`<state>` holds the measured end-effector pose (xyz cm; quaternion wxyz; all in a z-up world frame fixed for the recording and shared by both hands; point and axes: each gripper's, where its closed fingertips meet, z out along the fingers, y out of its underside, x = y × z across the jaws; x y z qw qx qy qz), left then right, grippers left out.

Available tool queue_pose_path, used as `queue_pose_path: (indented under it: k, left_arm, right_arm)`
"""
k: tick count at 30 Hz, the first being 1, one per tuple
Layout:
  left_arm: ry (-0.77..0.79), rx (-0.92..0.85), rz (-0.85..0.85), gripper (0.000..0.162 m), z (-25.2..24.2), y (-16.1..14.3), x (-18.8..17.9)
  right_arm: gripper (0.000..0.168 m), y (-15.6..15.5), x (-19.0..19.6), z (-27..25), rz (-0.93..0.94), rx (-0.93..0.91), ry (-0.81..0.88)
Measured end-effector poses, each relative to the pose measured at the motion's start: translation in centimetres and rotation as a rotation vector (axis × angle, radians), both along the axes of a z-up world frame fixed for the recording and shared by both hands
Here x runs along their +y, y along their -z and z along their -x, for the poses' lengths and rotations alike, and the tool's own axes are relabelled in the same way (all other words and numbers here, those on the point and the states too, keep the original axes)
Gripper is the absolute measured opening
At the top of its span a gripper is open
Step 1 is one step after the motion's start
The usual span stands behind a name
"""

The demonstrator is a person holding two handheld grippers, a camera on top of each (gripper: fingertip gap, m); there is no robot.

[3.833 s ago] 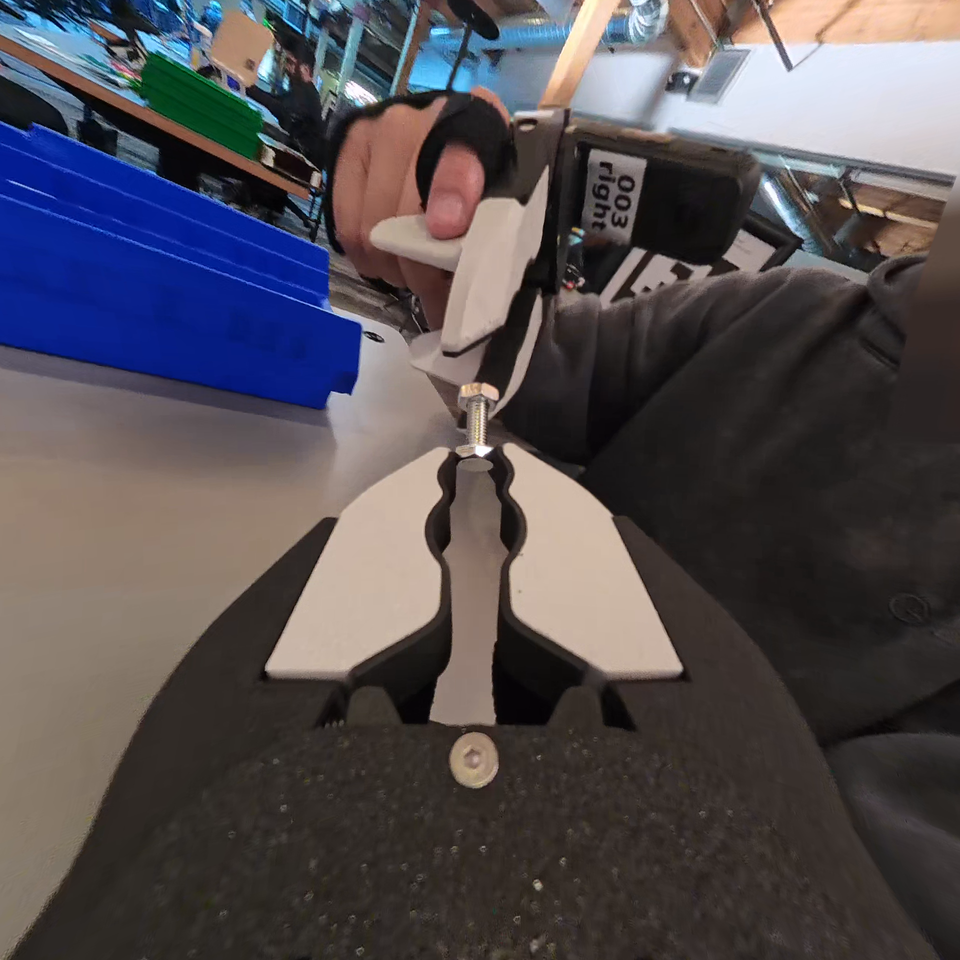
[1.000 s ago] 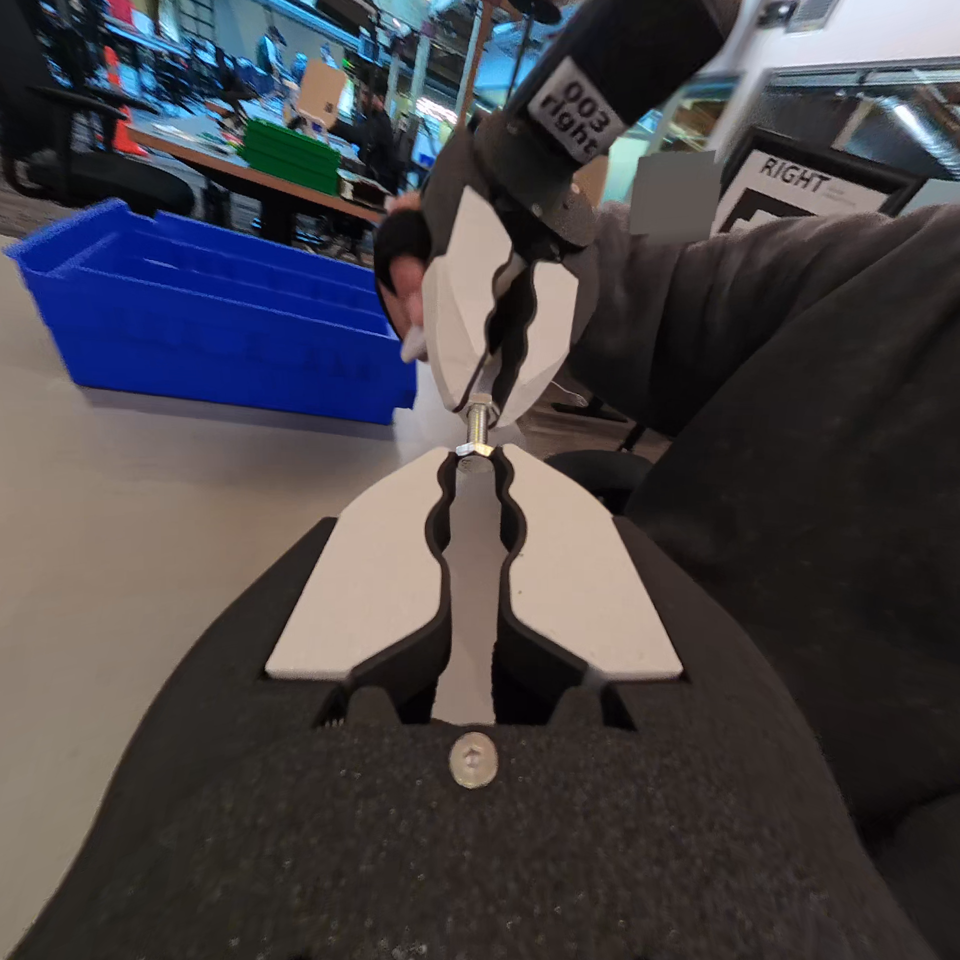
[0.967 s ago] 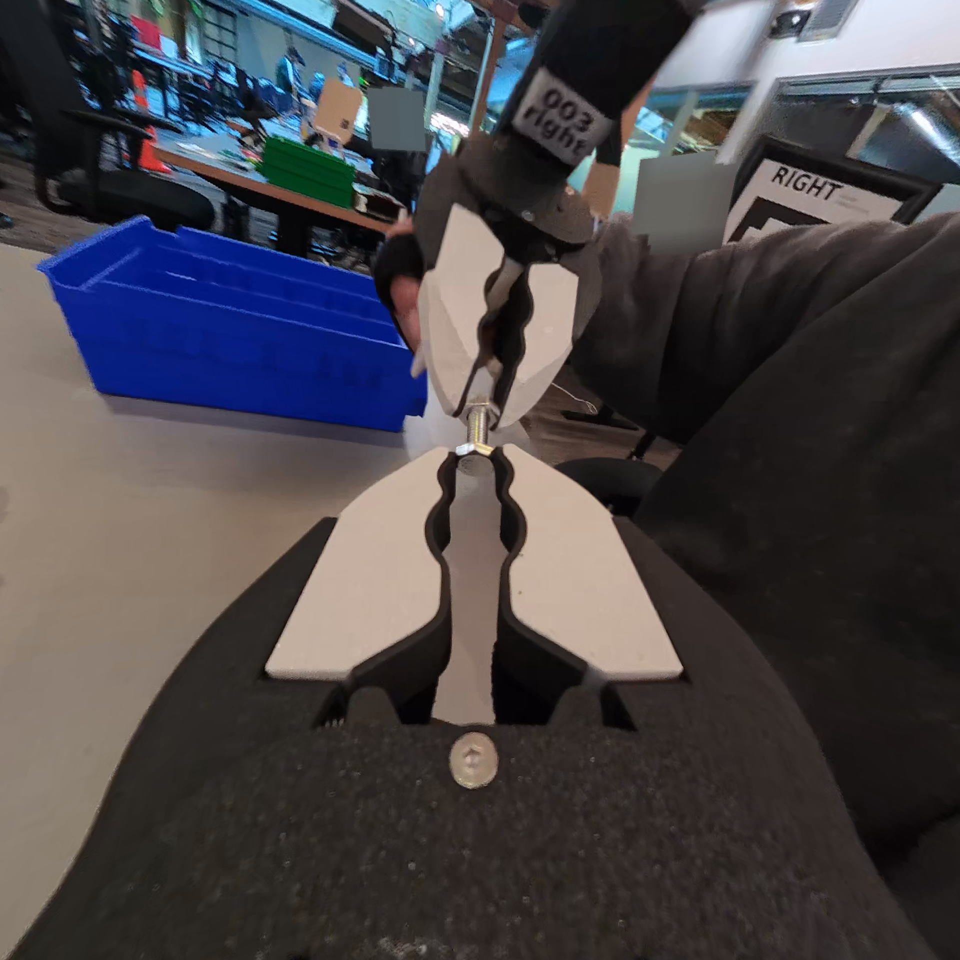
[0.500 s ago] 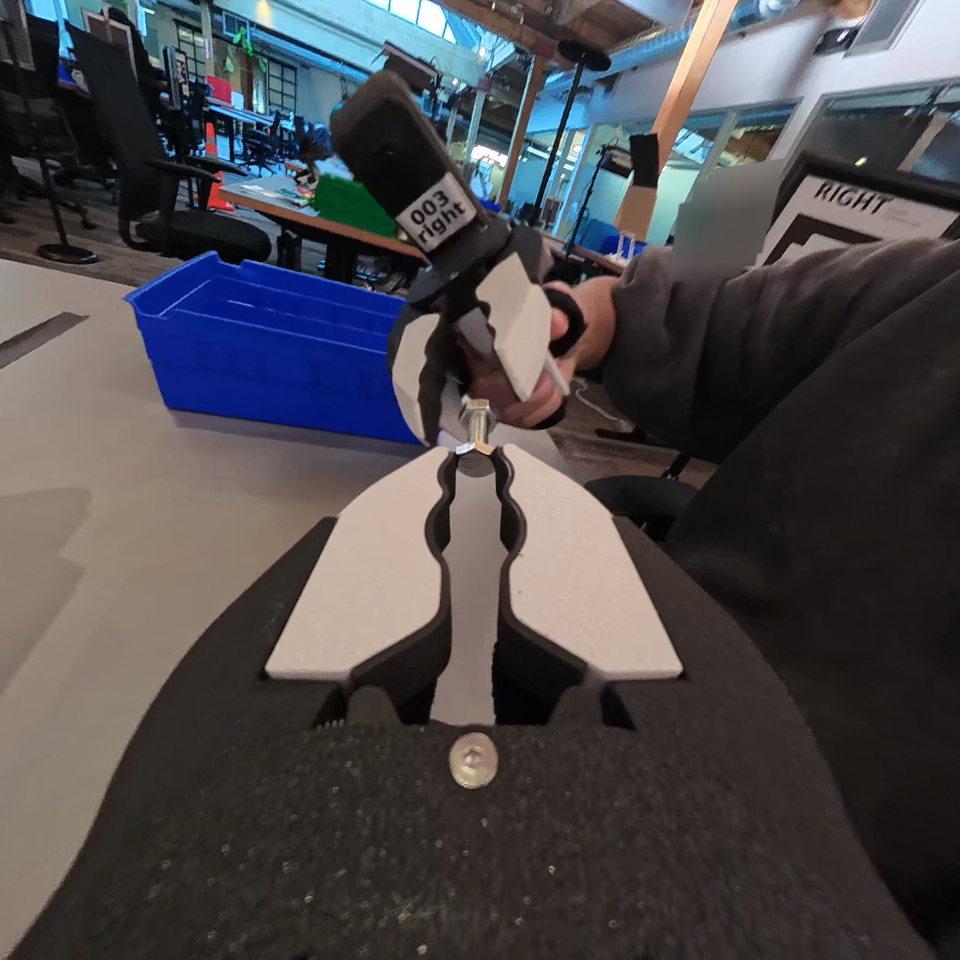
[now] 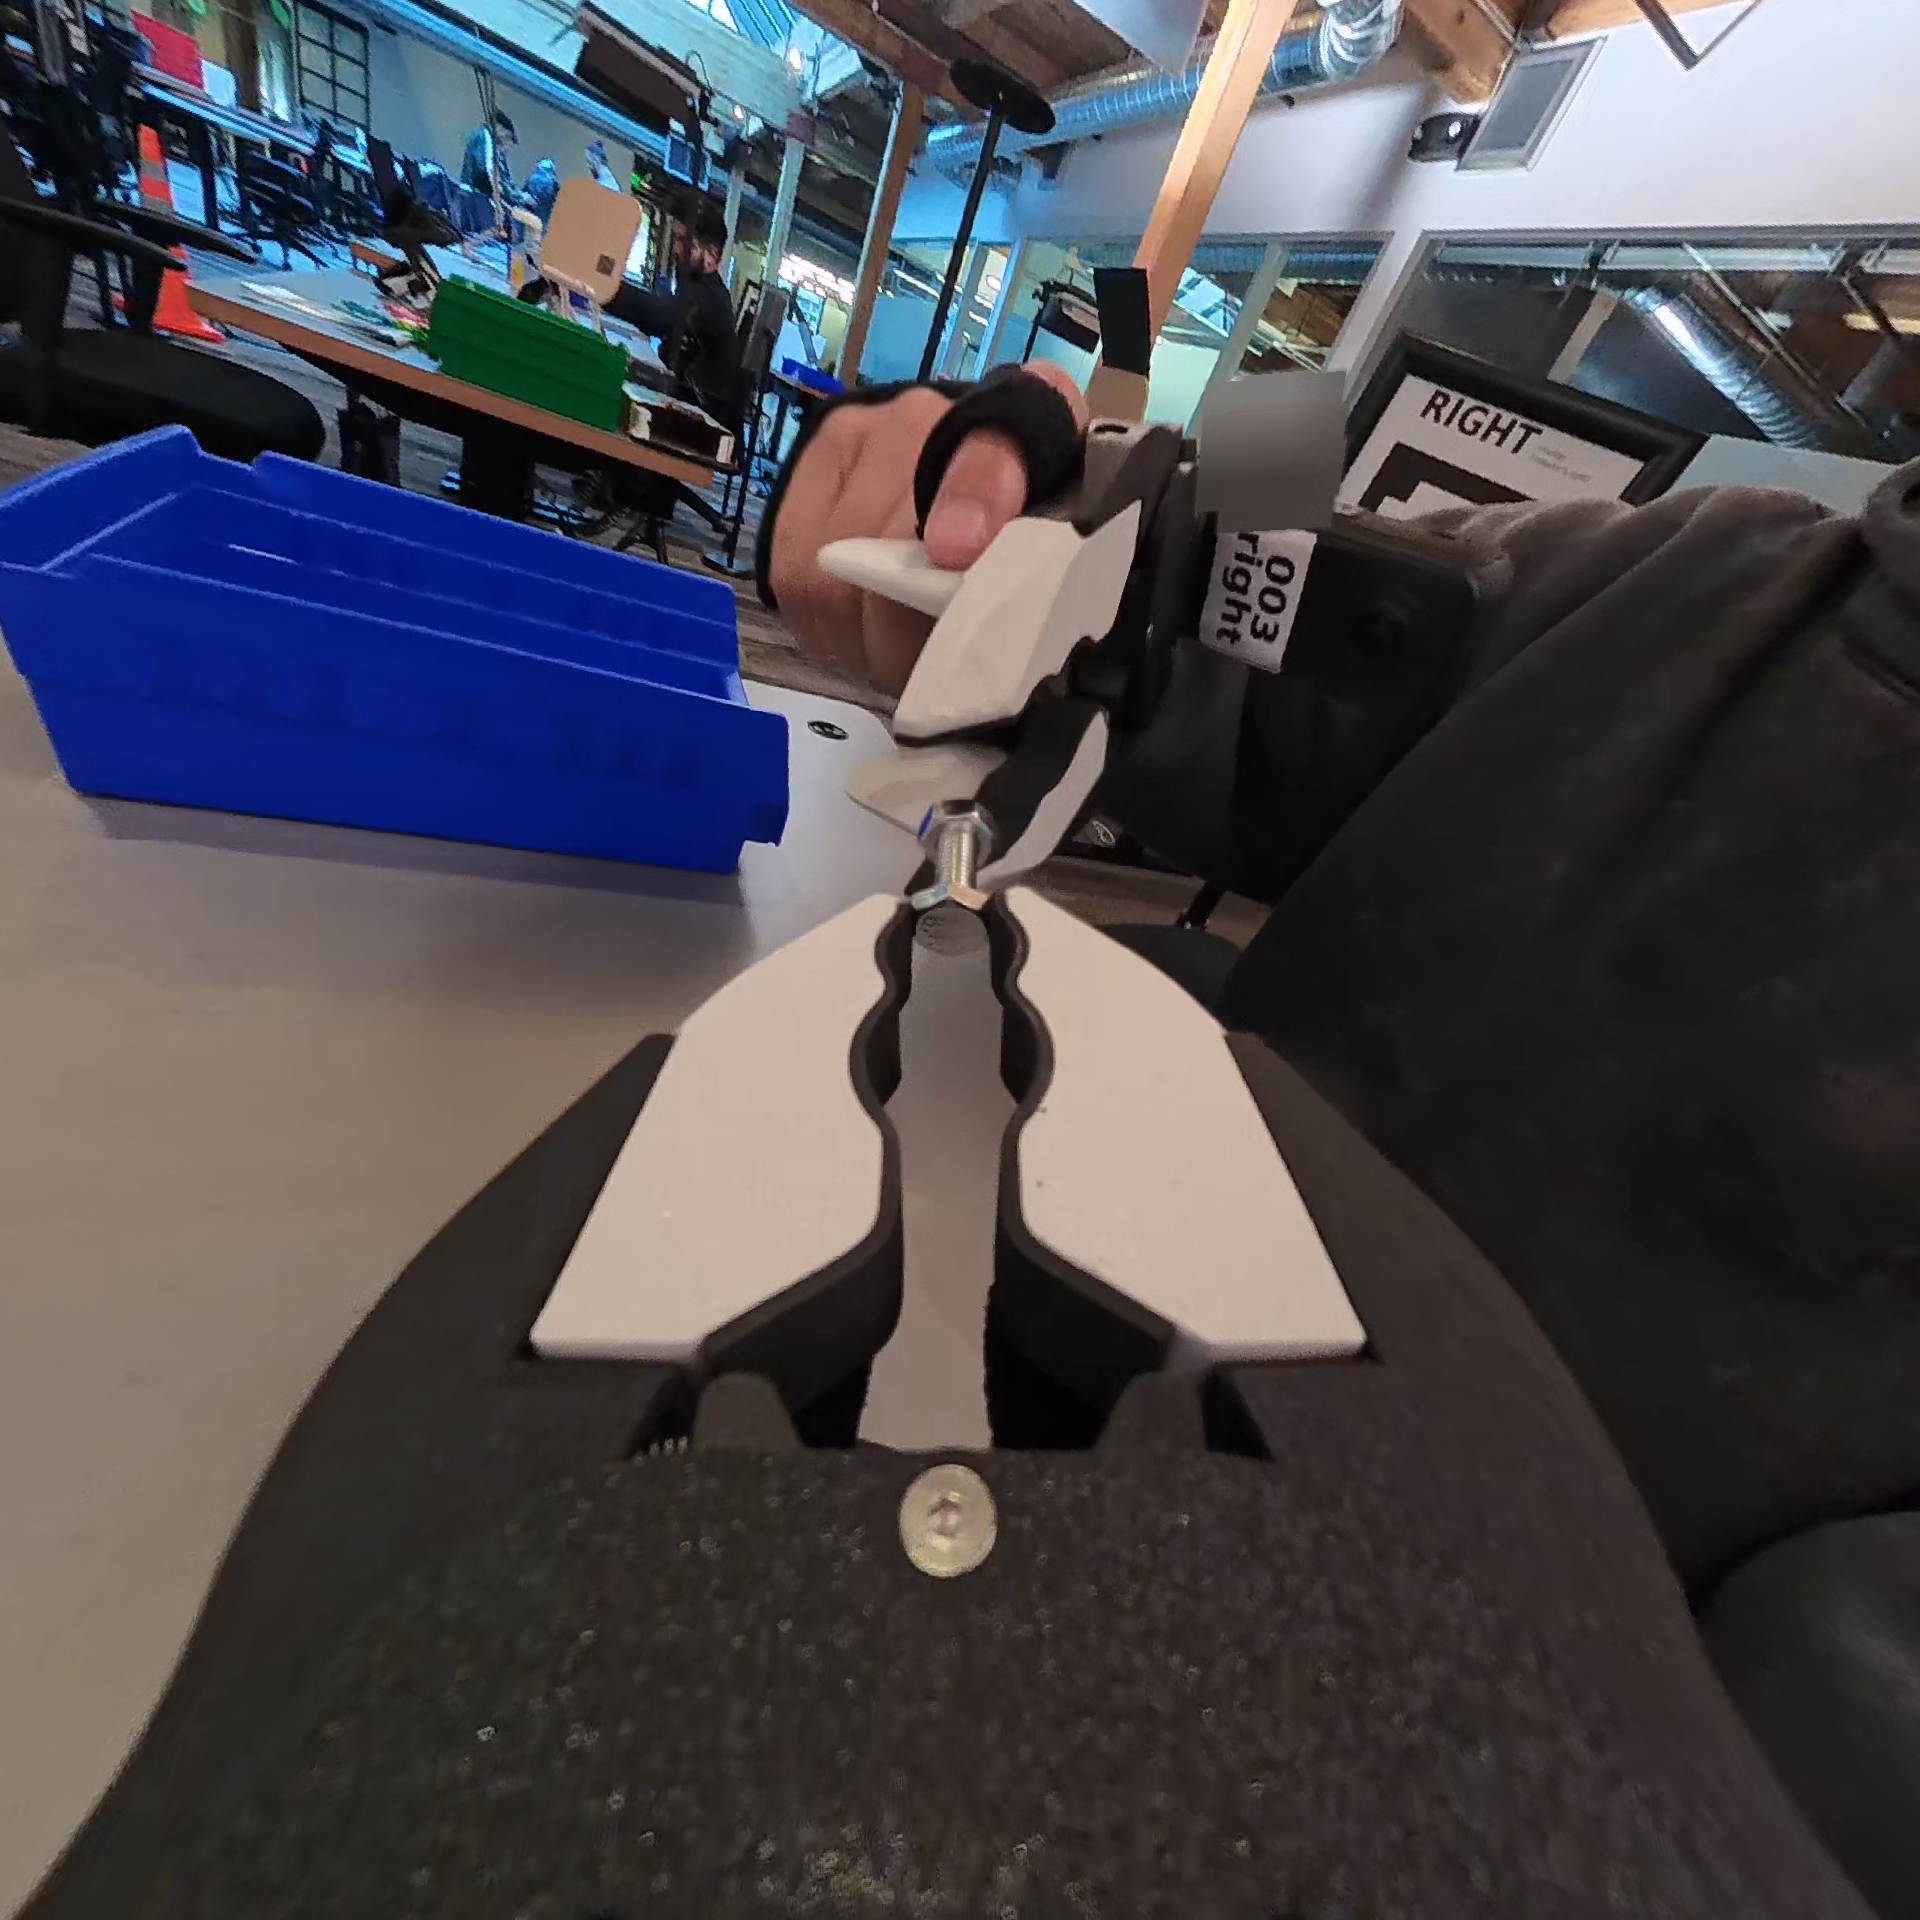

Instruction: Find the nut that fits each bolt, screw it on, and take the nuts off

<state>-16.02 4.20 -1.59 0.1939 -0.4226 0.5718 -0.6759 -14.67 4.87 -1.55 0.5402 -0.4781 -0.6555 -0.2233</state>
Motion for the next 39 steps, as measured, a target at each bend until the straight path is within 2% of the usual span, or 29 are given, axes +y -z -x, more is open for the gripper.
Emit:
queue_pose_path:
  k: [6,10,15,21,22,24,27,29,30,32,35,39]
  left_arm:
    - [0.013,0.017,0.003,0.014,-0.2,0.3,-0.3]
    - [-0.016,0.027,-0.028,0.014,-0.4,0.6,0.0]
    - [-0.115,0.012,-0.086,0.014,-1.1,0.5,1.0]
    - [-0.210,-0.004,-0.139,0.014,-1.8,0.5,2.0]
    - [-0.227,0.006,-0.162,0.014,-1.9,0.8,2.1]
    - [-0.245,0.027,-0.190,0.014,-2.2,1.3,2.3]
    - [-0.231,0.008,-0.154,0.014,-2.1,0.9,2.3]
    - [-0.235,0.001,-0.142,0.014,-1.9,0.7,2.5]
    - [-0.228,-0.002,-0.130,0.014,-1.7,0.5,2.5]
    - [-0.212,-0.013,-0.094,0.014,-1.5,0.2,2.5]
    - [-0.174,-0.020,-0.034,0.014,-1.2,0.0,2.4]
    - [-0.136,-0.024,-0.005,0.014,-0.9,0.0,2.2]
  right_arm:
    - [0.016,0.4,-0.5,0.3,0.017,-0.050,-0.049]
    - [0.016,0.8,-0.3,0.1,0.152,0.044,0.001]
    - [0.015,1.2,0.4,-0.4,0.630,0.476,0.131]
    - [0.015,1.0,1.0,-0.6,1.523,1.270,0.265]
    - [0.015,1.2,1.1,-0.7,1.623,1.361,0.284]
    - [0.015,1.7,1.2,-0.9,1.670,1.433,0.299]
    - [0.019,1.0,1.4,-1.1,1.605,1.462,0.211]
    - [0.040,0.5,1.1,-1.0,1.539,1.410,0.150]
    - [0.044,0.6,0.9,-1.1,1.465,1.344,0.140]
    - [0.049,1.0,1.0,-1.6,1.201,1.161,0.137]
    - [0.055,1.0,0.8,-2.2,0.654,0.741,0.089]
    - [0.042,-0.5,-0.6,-1.3,0.095,0.300,-0.013]
